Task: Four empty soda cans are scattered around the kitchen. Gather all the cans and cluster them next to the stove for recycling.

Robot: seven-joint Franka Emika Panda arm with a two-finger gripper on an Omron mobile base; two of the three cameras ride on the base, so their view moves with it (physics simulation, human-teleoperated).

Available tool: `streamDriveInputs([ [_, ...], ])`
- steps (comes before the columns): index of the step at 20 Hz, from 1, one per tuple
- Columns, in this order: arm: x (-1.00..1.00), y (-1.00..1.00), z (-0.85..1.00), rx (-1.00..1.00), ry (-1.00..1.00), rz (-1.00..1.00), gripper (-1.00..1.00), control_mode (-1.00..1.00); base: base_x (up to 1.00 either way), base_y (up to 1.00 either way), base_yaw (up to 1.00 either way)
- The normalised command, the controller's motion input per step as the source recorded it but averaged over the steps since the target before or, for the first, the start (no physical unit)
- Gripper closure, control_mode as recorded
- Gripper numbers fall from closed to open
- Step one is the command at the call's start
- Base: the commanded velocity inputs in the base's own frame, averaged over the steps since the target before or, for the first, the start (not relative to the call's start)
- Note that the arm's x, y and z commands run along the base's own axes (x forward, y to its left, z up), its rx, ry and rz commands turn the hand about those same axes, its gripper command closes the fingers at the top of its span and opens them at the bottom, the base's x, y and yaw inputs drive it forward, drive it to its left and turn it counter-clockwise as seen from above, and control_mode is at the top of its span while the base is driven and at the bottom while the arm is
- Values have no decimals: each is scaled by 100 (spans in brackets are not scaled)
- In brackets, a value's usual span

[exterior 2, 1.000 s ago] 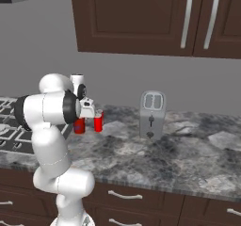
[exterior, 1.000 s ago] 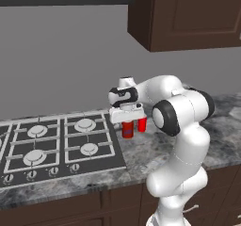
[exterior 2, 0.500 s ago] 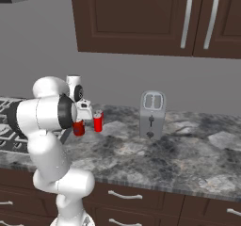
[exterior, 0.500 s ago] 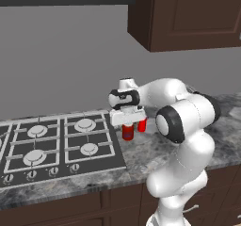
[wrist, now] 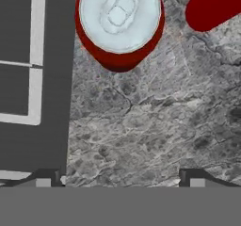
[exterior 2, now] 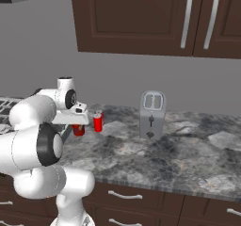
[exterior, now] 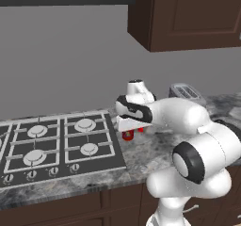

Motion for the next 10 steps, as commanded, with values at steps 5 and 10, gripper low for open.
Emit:
streamDriveInputs([
  [5, -82, -35, 52, 1, -5, -5, -100, -100, 0, 0, 0],
  [10, -56, -20, 52, 0, -7, -7, -100, -100, 0, 0, 0],
])
